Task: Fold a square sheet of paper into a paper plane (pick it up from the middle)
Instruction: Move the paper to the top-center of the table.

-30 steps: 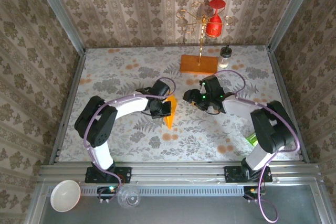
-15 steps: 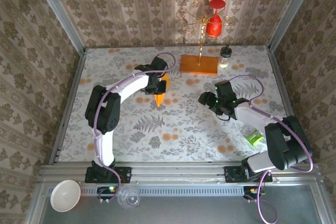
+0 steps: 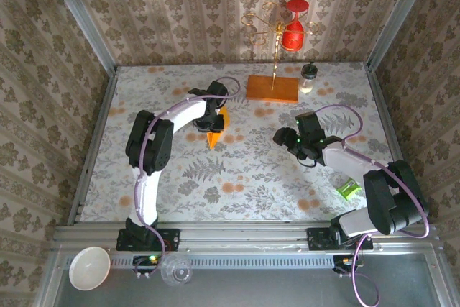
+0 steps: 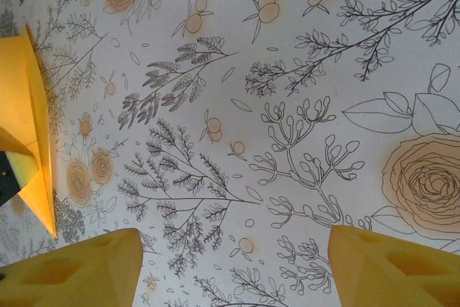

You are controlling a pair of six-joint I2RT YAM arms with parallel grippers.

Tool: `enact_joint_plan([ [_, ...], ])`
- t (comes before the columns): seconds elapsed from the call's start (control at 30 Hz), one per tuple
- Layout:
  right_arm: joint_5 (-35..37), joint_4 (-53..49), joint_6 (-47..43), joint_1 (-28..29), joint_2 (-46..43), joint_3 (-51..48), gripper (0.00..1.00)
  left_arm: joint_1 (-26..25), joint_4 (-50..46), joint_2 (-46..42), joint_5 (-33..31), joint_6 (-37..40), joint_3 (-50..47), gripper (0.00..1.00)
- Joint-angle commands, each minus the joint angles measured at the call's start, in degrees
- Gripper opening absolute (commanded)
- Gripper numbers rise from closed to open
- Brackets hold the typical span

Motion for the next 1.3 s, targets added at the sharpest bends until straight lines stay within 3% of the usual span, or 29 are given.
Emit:
enact_joint_plan([
  [0.0,0.6,-0.3,-0.1,-0.3,-1.0,-0.5,0.70,0.4,-1.6,0.9,0.4,0.1,1.3,0.28],
  [0.77,0.1,-0.9,-0.3,-0.6,-0.2,0.7,0.71,2.2,1.9,8.4,1.0,-3.4,4.0,0.48],
  [1.07,0.4,-1.3,-0.3,-0.7,-0.6,0.7,0.71,2.9,1.0,11.0,1.6,-2.0,7.9,0.49],
  [1.27,0.5,-2.4,-0.8,-0.9,-1.2,1.6,0.71,2.9,0.0,6.8,3.3,-1.8,10.1,0.51],
])
